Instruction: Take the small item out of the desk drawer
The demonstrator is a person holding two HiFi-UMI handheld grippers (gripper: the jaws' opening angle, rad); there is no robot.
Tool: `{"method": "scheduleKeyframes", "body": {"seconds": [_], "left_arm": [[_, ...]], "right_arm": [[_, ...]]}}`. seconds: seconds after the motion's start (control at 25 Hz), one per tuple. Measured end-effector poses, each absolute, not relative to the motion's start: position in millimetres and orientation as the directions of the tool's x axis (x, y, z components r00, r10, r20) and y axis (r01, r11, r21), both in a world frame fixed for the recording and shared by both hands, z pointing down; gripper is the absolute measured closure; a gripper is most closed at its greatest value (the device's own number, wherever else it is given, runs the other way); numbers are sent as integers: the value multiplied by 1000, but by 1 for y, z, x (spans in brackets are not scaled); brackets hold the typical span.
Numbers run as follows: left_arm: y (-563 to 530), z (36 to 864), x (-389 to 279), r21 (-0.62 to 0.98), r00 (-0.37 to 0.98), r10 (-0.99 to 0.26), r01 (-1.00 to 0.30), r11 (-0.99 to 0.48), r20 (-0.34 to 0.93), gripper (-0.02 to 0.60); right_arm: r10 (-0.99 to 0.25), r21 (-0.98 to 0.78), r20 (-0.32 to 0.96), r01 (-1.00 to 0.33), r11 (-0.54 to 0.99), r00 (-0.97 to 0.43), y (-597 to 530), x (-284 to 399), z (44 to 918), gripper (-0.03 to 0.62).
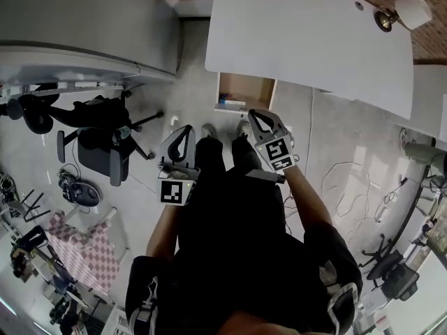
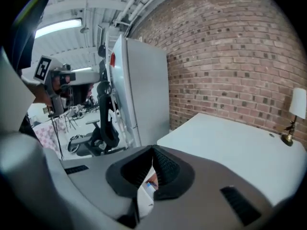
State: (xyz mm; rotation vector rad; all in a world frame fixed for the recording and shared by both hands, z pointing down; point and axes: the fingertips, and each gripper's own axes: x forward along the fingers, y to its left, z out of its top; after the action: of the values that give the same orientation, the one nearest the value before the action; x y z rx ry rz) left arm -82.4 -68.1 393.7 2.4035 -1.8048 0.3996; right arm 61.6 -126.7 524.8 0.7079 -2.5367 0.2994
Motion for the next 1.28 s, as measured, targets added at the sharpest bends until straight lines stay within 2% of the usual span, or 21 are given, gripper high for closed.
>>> {"method": "scheduleKeyframes", "body": {"seconds": [0.28, 0.52, 0.8, 1.0, 1.16, 1.28], "left_arm": [[-113, 459, -89, 60, 317, -869, -946, -319, 381, 572], [-137, 532, -91, 115, 404, -762, -907, -404, 506, 571], [-154, 624, -97, 88, 432, -684, -874, -477, 588, 562], [-148, 696, -83, -137, 470, -594, -698, -703, 654, 456], [-146, 750, -65, -135, 525, -482, -566, -813, 701, 422], [-146, 789, -53, -144, 544, -410, -465, -874, 732, 420]], "right_arm": [[-249, -119, 695, -450, 885, -674, -137, 56, 629, 566], [-131, -94, 813, -350, 932, -567, -140, 51, 707, 565], [-13, -172, 893, -367, 914, -450, -142, 56, 824, 563], [29, -148, 926, -292, 945, -376, -141, 45, 889, 557], [109, -207, 932, -261, 943, -345, -144, 33, 926, 521], [164, -241, 933, -219, 945, -319, -143, 27, 948, 519]]}}
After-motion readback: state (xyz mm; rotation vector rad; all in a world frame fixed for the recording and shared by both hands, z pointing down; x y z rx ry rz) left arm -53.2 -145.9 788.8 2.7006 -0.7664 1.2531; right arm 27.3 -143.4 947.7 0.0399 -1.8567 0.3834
